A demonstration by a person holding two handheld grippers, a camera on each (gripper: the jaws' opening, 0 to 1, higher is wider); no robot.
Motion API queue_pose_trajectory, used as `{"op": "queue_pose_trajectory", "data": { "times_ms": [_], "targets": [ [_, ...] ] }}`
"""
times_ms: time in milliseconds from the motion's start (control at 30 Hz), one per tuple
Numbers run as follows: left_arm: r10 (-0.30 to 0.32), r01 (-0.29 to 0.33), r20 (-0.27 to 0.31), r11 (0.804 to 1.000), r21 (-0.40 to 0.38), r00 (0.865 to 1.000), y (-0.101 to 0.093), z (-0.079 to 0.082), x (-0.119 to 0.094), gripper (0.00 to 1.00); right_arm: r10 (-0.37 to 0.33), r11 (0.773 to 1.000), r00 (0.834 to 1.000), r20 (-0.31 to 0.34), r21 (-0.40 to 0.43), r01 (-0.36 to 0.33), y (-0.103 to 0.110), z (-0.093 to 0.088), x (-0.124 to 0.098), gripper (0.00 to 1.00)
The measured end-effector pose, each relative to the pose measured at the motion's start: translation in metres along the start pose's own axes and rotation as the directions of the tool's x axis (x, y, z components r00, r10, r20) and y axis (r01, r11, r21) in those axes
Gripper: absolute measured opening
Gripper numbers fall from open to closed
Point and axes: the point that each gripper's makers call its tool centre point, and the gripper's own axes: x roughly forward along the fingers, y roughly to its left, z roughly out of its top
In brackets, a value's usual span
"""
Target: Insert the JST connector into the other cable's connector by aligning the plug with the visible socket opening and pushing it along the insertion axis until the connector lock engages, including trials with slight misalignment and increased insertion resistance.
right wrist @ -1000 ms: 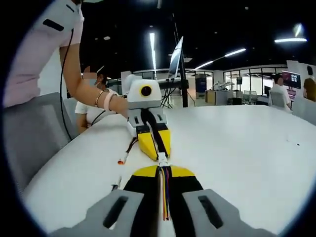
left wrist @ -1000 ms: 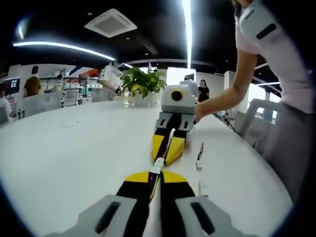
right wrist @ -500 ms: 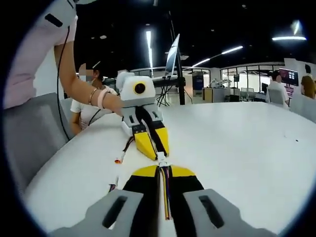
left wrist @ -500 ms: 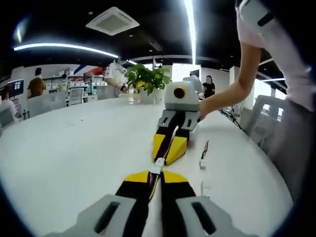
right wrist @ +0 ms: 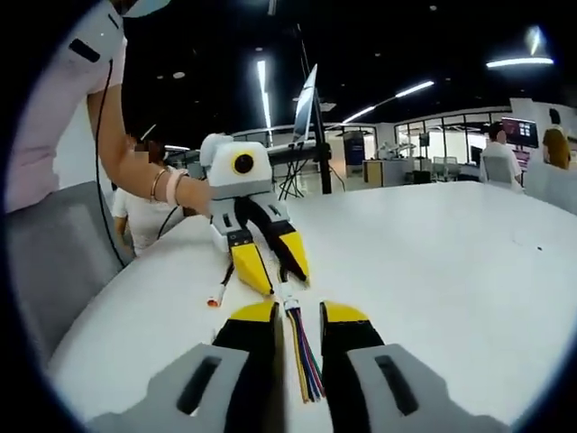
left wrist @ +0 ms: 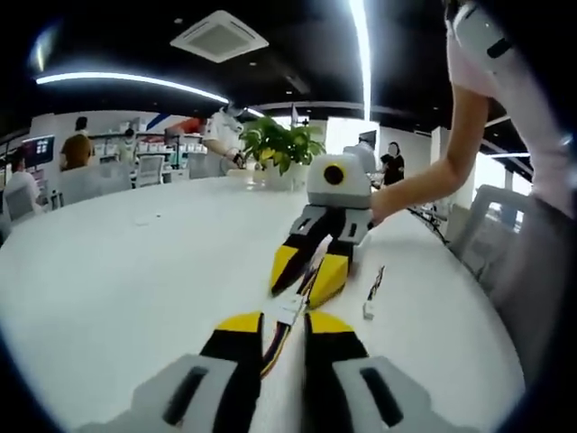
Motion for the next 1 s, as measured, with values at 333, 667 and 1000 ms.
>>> {"op": "queue_pose_trajectory", "data": {
  "times_ms": [333, 667, 1000],
  "targets": [
    [0.007, -0.005, 0.014, 0.988, -0.153, 1.000, -0.009, 0.008, -0.012, 0.22, -0.030, 0.999, 0.999, 0.040, 0.035, 0.028, 0.002, 0.017, -0.008, 0.16],
    [0.012, -0.012, 0.001, 0.988, -0.154, 1.000, -0.025, 0.015, -0.024, 0.28, -0.033, 0.999, 0.998, 0.048, 0.016, 0.033, 0.014, 0.028, -0.019, 0.15],
    [0.019, -0.017, 0.010, 0.990, -0.138, 1.000, -0.036, 0.021, -0.034, 0.29, -0.032, 0.999, 0.999, 0.028, -0.029, 0.032, 0.030, 0.032, -0.022, 0.16]
  ]
}}
